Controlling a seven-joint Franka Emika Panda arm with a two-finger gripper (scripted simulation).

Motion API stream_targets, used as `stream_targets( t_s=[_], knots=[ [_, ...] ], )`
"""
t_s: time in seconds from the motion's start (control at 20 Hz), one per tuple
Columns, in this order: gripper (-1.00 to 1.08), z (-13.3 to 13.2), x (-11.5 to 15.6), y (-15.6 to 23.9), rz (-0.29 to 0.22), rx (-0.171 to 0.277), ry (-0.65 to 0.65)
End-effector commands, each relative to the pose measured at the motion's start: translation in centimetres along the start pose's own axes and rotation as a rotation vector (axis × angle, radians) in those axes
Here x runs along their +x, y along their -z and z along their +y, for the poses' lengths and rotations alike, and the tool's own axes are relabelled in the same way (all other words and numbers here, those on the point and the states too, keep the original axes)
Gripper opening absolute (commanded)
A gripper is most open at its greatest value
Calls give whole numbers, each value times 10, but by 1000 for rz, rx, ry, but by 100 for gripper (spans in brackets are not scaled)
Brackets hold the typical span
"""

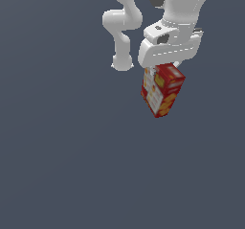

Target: Pick up the object and move it to a goal position.

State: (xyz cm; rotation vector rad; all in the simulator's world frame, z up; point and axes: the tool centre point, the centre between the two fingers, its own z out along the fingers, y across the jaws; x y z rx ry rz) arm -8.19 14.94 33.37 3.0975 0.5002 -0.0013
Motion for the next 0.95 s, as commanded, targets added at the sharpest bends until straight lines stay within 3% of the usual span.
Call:
stream_targets(
  t_s=[0.0, 0.45, 0.9],
  knots=[
    [-100, -24, -7, 21, 1, -1, 0],
    [-100, -91, -22, 81, 1, 2, 0],
    [-100, -112, -24, 99, 1, 4, -1]
  ],
)
